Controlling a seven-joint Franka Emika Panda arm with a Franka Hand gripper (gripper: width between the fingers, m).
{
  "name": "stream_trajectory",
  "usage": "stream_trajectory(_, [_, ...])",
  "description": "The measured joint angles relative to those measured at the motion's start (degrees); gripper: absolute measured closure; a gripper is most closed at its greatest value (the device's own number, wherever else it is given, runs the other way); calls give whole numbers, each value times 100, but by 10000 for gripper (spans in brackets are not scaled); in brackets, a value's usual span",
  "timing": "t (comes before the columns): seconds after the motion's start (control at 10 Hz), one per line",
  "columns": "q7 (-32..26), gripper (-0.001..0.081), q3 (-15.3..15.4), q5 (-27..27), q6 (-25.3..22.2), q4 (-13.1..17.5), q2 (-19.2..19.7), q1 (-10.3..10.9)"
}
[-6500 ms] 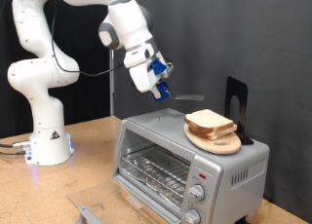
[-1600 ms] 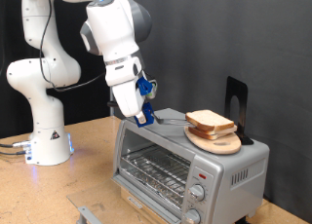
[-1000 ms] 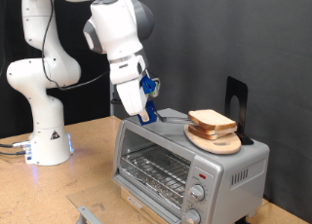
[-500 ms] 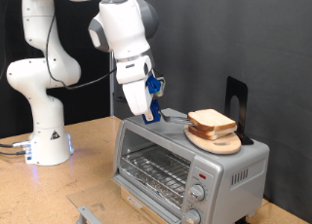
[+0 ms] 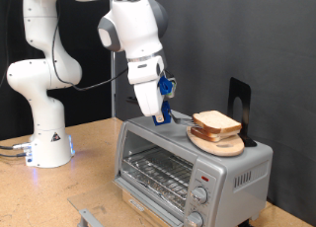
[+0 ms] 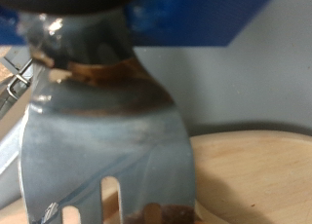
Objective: Make a piece of toast with the oven
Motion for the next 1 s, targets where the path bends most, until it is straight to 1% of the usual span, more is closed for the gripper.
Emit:
stream_trajectory(0.2, [222,422,86,-197,-264,273,152,2])
stream_trajectory(0.6, [513,422,230,-367,-433,654,422,6])
stream_trajectory(0.9, [631,422,264,-456,-433,811,568,6])
stream_trajectory(1.0, [650,422,269,-460,-348,813,583,6])
